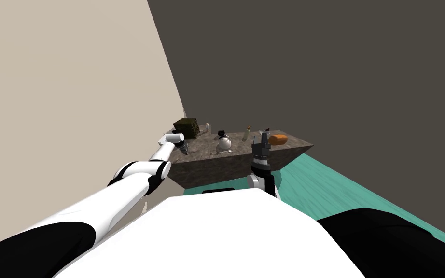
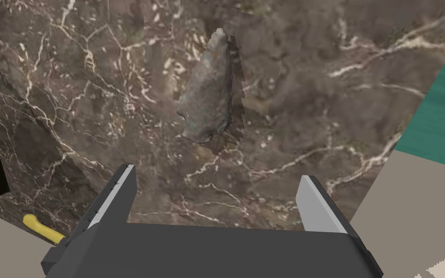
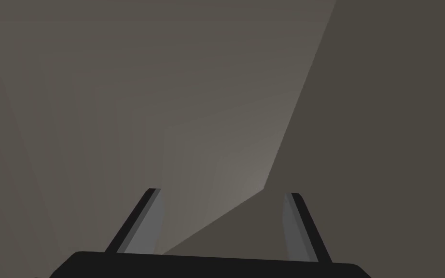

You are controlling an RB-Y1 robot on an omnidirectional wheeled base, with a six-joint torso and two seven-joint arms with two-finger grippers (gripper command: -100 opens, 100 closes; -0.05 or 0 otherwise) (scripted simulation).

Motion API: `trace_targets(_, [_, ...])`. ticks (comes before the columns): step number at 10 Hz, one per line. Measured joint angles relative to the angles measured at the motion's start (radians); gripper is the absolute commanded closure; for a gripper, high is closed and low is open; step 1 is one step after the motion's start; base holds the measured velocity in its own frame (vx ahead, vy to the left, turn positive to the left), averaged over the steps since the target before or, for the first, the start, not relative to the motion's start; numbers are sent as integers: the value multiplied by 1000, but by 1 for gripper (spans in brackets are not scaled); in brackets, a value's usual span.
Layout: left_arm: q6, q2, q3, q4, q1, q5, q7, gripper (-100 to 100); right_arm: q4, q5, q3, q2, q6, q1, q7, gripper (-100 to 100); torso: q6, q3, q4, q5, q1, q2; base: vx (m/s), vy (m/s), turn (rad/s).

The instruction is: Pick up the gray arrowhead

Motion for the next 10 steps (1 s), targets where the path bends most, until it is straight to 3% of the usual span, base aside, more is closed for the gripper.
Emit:
trace_targets(2, [23,9,-1,69,-26,9,6,-100,0,0,0,0,0,0,0,0,0,0,0,0,1,-1,78,5,-66])
trace_targets(4, [59,17,0,94,-30,18,17,-100,0,0,0,0,0,0,0,0,0,0,0,0,1,0,97,1,-89])
trace_targets(5, [70,25,1,142,-38,26,18,-100,0,0,0,0,0,0,0,0,0,-1,-1,0,1,-2,96,7,-44])
trace_targets(7, [111,31,3,132,-20,36,33,-100,0,0,0,0,0,0,0,0,0,-1,0,0,1,-1,91,9,-80])
trace_targets(10, [169,50,7,184,-11,57,51,-100,0,0,0,0,0,0,0,0,0,-2,-1,0,2,-3,115,16,-78])
